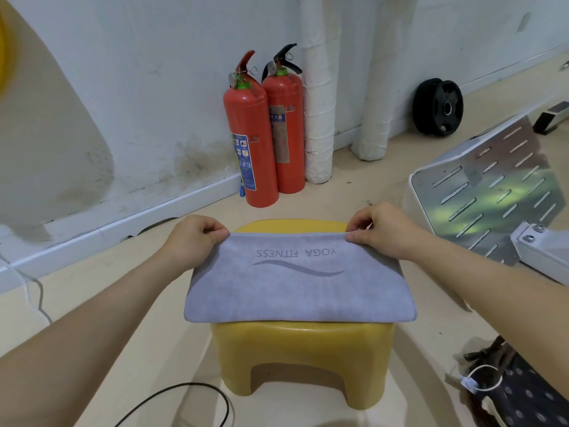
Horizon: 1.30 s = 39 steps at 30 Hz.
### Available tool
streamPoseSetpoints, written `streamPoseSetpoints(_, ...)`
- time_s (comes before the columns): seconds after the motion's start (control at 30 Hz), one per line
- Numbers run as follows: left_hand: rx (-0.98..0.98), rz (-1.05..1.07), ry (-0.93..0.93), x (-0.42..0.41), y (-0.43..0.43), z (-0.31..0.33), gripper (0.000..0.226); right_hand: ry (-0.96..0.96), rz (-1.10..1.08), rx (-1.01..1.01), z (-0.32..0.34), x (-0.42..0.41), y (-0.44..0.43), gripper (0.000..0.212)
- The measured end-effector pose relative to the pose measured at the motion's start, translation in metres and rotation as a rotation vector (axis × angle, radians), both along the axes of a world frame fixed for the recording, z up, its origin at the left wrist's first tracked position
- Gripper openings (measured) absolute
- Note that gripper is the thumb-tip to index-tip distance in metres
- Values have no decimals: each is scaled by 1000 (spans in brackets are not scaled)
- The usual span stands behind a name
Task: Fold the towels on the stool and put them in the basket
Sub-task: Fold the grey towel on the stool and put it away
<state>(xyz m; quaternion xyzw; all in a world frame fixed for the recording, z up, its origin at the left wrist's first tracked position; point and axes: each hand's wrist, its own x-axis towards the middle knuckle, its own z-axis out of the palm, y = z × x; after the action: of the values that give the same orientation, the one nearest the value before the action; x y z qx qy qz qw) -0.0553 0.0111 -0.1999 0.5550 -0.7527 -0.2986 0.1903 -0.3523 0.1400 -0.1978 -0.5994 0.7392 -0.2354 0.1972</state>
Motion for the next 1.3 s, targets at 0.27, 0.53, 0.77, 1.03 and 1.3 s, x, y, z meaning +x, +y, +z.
streamPoseSetpoints(0.27,204,-68,66,13,1,1,22,-240,-97,441,8,-20,2,20)
streamPoseSetpoints(0.53,351,-116,15,14,2,14,23,-347,-104,600,21,-33,6,17)
streamPoseSetpoints(0.77,367,-284,-143,15,5,39,19,-1116,-90,389,40,-43,22,25)
streamPoseSetpoints(1.03,-363,239,320,-35,-5,62,25,-670,135,-160,139,-14,38,22)
streamPoseSetpoints(1.3,72,286,415,-45,-13,5,31,378,578,92,84,93,68,9)
